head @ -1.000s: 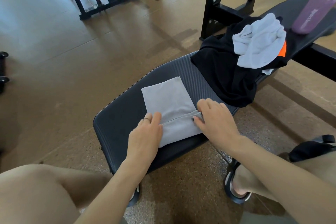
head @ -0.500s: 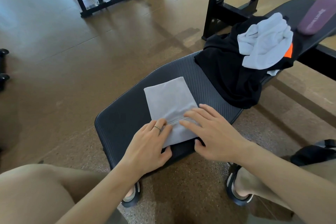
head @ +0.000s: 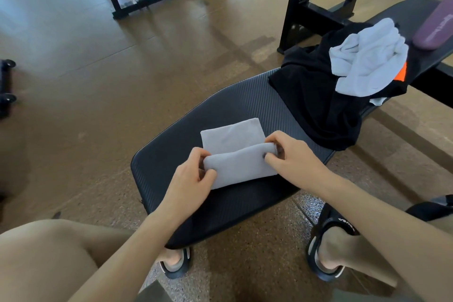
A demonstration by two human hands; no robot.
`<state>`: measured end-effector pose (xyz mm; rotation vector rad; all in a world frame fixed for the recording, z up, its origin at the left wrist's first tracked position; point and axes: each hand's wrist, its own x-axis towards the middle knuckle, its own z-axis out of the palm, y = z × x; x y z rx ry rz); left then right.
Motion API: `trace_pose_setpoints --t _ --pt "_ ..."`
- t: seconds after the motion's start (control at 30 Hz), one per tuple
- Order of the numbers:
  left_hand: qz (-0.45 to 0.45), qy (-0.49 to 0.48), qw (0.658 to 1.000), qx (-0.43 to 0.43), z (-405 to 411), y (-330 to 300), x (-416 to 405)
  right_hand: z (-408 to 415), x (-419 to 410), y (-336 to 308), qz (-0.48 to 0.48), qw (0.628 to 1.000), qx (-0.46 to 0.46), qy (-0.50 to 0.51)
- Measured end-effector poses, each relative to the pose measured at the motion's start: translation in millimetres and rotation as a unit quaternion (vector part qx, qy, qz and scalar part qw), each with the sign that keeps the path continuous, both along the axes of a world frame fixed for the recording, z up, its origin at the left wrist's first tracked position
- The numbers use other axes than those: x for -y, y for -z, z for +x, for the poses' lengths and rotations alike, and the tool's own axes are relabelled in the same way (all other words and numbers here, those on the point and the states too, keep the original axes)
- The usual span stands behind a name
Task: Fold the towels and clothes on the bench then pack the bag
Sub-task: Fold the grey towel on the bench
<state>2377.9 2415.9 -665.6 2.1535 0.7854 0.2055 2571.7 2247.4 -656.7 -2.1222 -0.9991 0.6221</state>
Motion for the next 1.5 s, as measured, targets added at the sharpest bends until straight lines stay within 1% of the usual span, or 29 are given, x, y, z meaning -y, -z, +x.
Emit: trace_pose_setpoints --t 0.07,0.17,0.23,0.37,0.43,0.47,0.5,0.6,0.67,0.7,0.77,0.8,0.9,1.0,1.07,1.1,1.13,1.17,1.2,1.23,1.27,1.3,1.33,1.4,1.5 --pt "0.002 -0.015 1.000 -0.010 0.0 4.9 2.4 -0.2 -5.4 3.2 -0.024 1.000 -0.010 0.009" --pt "0.045 -0.025 0.998 -0.029 5.0 8.0 5.9 -2.8 -8.5 7.1 -0.037 0.999 0.006 0.015" --pt "0.056 -0.037 0.997 -0.036 8.8 6.0 8.6 -4.3 -8.8 8.0 -0.044 0.999 0.012 0.024" --pt "0.094 -0.060 0.992 -0.054 11.4 3.6 17.1 -2.0 -10.8 10.0 -0.040 0.998 -0.003 0.057" --pt "0.116 -0.062 0.990 -0.057 13.7 2.8 21.5 -3.3 -11.7 12.3 -0.024 0.998 0.018 0.060" --pt "0.132 -0.063 0.987 -0.060 14.9 2.7 21.9 -4.5 -11.6 14.1 -0.019 0.997 0.061 0.054" --pt "0.152 -0.062 0.984 -0.066 15.9 3.7 20.6 -5.6 -11.6 15.8 -0.018 0.991 0.123 0.041" --pt "0.245 -0.042 0.967 -0.063 14.8 11.0 13.8 -3.4 -9.0 18.2 -0.011 0.952 0.306 -0.006" --pt "0.332 0.020 0.943 -0.034 14.7 15.2 12.3 -1.6 -8.5 19.8 0.003 0.917 0.395 -0.055" --pt "0.375 0.066 0.924 -0.031 15.0 15.9 12.4 -1.9 -8.8 21.2 0.007 0.900 0.426 -0.092" --pt "0.433 0.155 0.887 -0.039 15.7 13.8 11.0 -3.3 -8.2 20.9 0.010 0.878 0.451 -0.161" --pt "0.440 0.178 0.879 -0.043 16.0 11.4 9.2 -4.2 -6.9 18.5 0.005 0.879 0.441 -0.179" --pt "0.395 0.187 0.896 -0.076 15.1 5.8 7.2 -4.0 -0.1 10.3 -0.037 0.894 0.402 -0.195" --pt "0.408 0.192 0.885 -0.114 22.3 4.4 6.6 -6.4 -3.0 13.6 -0.070 0.890 0.400 -0.205" --pt "0.415 0.192 0.882 -0.114 30.7 -2.1 4.6 -4.5 -7.7 13.2 -0.059 0.900 0.388 -0.192" --pt "0.416 0.193 0.882 -0.106 34.3 -7.0 2.7 -2.1 -9.2 10.2 -0.041 0.914 0.363 -0.175" --pt "0.411 0.194 0.885 -0.100 37.0 -12.6 0.5 0.1 -9.5 5.5 -0.017 0.935 0.320 -0.150" --pt "0.398 0.193 0.892 -0.099 38.8 -17.9 -1.8 2.2 -8.5 0.4 0.005 0.959 0.258 -0.118" --pt "0.376 0.188 0.901 -0.109 40.7 -22.0 -4.7 4.3 -7.2 -3.5 0.014 0.979 0.184 -0.086" --pt "0.339 0.185 0.912 -0.137 43.2 -25.1 -8.1 6.2 -6.6 -5.1 0.009 0.992 0.107 -0.061" --pt "0.299 0.184 0.920 -0.172 45.9 -25.9 -11.7 7.7 -6.8 -4.7 -0.009 0.998 0.041 -0.047" --pt "0.263 0.186 0.923 -0.209 48.8 -25.1 -14.9 9.0 -7.6 -2.6 -0.029 0.999 0.000 -0.038" --pt "0.236 0.189 0.925 -0.229 51.8 -23.7 -17.6 10.2 -9.0 0.5 -0.043 0.998 -0.021 -0.030" --pt "0.224 0.196 0.926 -0.230 58.2 -19.8 -22.0 11.2 -14.4 6.2 -0.043 0.999 -0.029 -0.011" --pt "0.224 0.206 0.918 -0.252 70.8 -19.3 -21.5 7.2 -21.2 12.2 -0.030 0.999 0.013 0.011"
